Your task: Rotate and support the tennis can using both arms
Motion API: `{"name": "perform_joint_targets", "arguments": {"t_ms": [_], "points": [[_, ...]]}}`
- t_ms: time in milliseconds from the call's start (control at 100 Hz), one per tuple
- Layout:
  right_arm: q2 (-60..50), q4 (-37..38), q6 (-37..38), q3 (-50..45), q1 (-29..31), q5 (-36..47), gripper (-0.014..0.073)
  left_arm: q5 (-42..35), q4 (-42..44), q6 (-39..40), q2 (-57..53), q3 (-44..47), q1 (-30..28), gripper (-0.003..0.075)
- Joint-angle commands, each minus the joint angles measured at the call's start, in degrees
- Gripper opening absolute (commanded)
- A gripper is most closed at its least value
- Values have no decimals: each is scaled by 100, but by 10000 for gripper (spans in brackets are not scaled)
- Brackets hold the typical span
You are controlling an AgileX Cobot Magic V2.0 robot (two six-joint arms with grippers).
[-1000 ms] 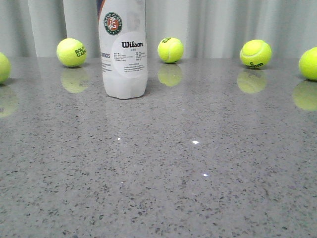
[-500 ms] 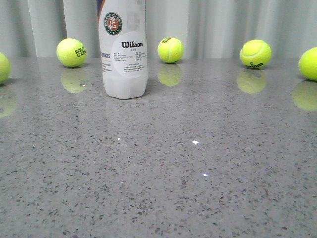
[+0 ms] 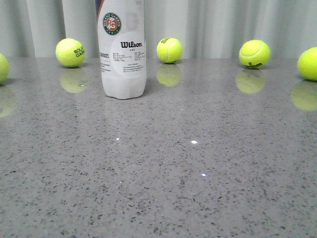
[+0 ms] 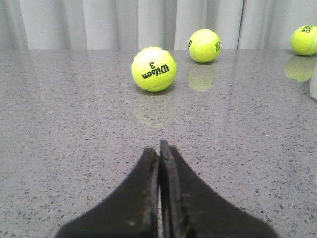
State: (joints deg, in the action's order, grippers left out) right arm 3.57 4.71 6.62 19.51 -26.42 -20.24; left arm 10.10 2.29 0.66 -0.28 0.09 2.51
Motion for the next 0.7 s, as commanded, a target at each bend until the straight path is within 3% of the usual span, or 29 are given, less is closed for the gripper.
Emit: {"name": "perform_joint_targets", "arguments": {"t_ms": [0, 180, 300, 420, 690], "points": [[59, 169, -45, -220, 644, 1095, -60, -480, -56, 68, -165, 256, 41, -19], [40, 169, -51, -1032, 2403, 1535, -74, -480, -56, 68, -165, 256, 41, -19], [-141, 169, -50, -1575, 3195, 1569, -71, -480, -56, 68, -165, 256, 41, -18], [-534, 37, -45, -2164, 3349, 1943, -71, -480, -56, 68, -165, 256, 41, -19], [-518, 42, -51, -2126, 3286, 2060, -71, -470, -56, 68, -165, 256, 41, -19]]}}
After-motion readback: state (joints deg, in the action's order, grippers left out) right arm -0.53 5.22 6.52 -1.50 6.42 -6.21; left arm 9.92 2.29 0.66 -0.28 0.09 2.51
